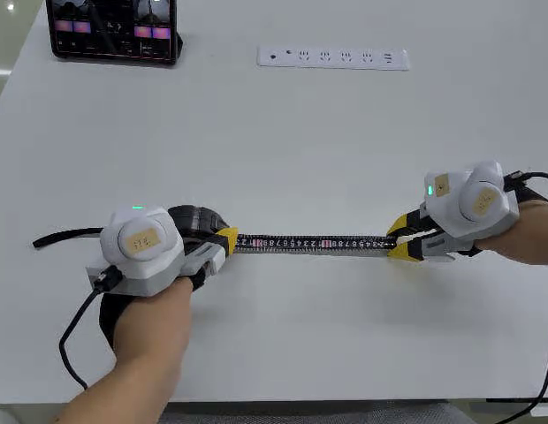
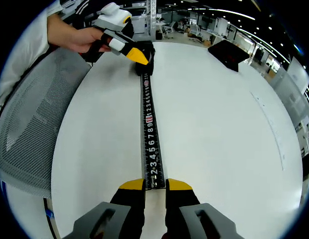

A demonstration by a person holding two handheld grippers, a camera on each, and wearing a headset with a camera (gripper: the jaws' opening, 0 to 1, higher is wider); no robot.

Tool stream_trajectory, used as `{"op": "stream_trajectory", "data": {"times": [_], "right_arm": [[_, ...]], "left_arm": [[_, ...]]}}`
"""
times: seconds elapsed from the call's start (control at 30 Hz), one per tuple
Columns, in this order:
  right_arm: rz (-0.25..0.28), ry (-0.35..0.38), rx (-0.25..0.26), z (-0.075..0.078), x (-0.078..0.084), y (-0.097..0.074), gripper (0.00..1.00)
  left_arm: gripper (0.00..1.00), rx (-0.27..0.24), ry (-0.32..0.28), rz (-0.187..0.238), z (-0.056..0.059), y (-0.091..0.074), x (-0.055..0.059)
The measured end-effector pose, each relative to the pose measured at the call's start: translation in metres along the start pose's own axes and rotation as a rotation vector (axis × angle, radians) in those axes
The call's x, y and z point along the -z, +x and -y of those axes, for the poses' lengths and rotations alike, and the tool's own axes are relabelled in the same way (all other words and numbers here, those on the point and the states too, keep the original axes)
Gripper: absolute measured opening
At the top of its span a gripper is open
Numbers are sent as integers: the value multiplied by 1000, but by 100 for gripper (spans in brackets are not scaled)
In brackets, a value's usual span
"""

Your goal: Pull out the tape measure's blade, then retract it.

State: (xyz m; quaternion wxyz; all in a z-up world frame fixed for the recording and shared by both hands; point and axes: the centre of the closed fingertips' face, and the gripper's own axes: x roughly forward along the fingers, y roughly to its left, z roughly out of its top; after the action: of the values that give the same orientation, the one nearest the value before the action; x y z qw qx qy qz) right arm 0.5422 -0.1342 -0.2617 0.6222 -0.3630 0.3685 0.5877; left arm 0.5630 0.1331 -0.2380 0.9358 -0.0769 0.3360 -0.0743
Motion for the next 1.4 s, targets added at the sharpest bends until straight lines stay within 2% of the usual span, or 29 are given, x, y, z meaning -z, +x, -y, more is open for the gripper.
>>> {"op": "stream_trajectory", "data": {"times": [0.2, 0.73, 1.07, 1.2, 1.4], "right_arm": [[-31, -30, 0, 1, 1, 0, 11], [-40, -21, -2, 2, 4, 0, 11], [-45, -25, 1, 2, 4, 1, 11], [-20, -15, 0, 2, -6, 1, 11], [-10, -23, -4, 3, -16, 6, 10]], "left_arm": [[62, 0, 4, -12, 0, 0, 0], [59, 7, 18, -52, -1, -1, 5], [59, 12, 17, -44, 0, -3, 6], [59, 15, 10, -48, 0, -4, 5], [59, 22, -3, -47, -1, -4, 4]]}}
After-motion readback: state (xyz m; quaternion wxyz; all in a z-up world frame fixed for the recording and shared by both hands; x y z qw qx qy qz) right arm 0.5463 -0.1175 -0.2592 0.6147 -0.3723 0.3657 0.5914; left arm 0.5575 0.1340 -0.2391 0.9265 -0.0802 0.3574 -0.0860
